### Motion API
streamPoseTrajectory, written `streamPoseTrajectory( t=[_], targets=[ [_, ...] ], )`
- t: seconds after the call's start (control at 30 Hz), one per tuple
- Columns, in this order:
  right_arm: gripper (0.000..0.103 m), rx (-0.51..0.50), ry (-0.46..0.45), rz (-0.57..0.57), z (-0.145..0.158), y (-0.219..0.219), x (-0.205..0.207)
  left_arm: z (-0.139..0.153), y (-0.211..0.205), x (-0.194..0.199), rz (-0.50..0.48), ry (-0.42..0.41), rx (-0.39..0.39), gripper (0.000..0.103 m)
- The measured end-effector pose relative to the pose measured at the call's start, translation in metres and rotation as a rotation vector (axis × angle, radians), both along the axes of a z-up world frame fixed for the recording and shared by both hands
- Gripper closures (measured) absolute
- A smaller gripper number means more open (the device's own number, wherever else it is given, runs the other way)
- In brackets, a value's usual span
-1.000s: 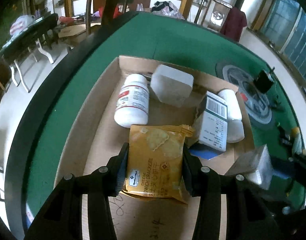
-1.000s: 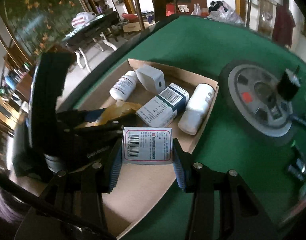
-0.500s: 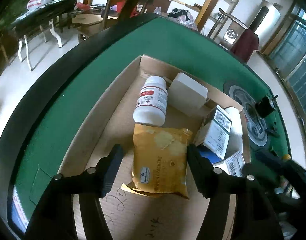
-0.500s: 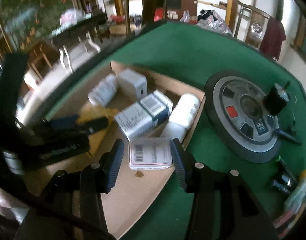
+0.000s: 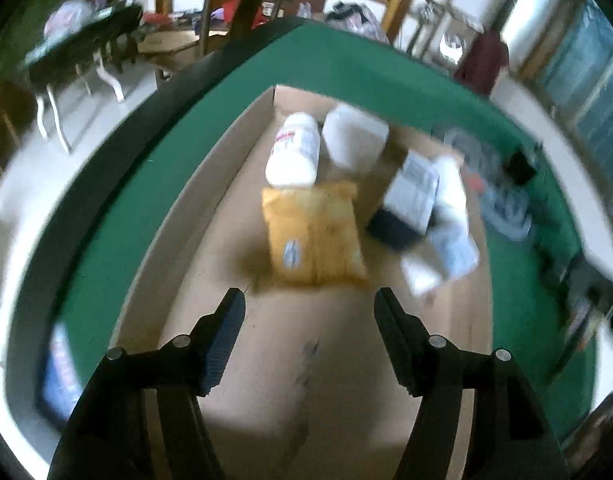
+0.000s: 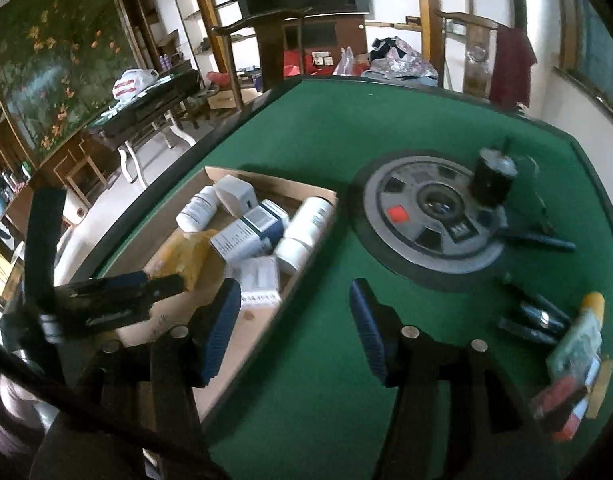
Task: Organize objects
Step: 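Move both grippers back toward the remaining items on the table, then grasp the black marker with the left gripper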
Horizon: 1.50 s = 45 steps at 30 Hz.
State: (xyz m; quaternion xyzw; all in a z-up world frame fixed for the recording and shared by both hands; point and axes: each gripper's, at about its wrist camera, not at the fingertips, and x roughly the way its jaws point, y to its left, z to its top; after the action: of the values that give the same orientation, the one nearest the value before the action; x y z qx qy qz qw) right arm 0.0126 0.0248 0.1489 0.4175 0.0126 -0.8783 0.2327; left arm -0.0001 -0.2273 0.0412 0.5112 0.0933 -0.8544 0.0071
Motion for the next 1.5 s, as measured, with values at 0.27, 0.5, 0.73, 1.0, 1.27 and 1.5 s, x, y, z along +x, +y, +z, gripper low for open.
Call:
streamPoseTrajectory(
  t=[0.27,0.5,0.73,1.0,1.27,1.5],
  targets=[
    [0.041,-0.111,-0.058,-0.095,-0.002,0.044,0.004,-0.016,0.032,-0.045,-0.049,-0.068,-0.145,0.042],
    [0.041,-0.143,-0.021,-0.186,0.008,0.099,0.018,-0.012,0.039,-0.044,-0.050,0.039,-0.051,0.040],
    [0.041,-0.217,0.017,-0.344,0.017,0.173,0.025,-0.021,0.056,-0.020,-0.092,0.006,-0.142,0.039],
    [0.040,-0.251,-0.005,-0.556,0.001,0.265,0.036,0.042,0.026,0.021,0.014,0.256,0.108,0.039],
    [0.037,-0.301,-0.059,-0.674,-0.034,0.315,0.007,0.064,0.125,0.024,-0.215,0.298,0.172,0.014],
    [0.037,-0.389,-0.127,-0.658,-0.064,0.344,0.005,0.033,0.200,0.035,-0.360,0.204,0.175,0.014]
  ],
)
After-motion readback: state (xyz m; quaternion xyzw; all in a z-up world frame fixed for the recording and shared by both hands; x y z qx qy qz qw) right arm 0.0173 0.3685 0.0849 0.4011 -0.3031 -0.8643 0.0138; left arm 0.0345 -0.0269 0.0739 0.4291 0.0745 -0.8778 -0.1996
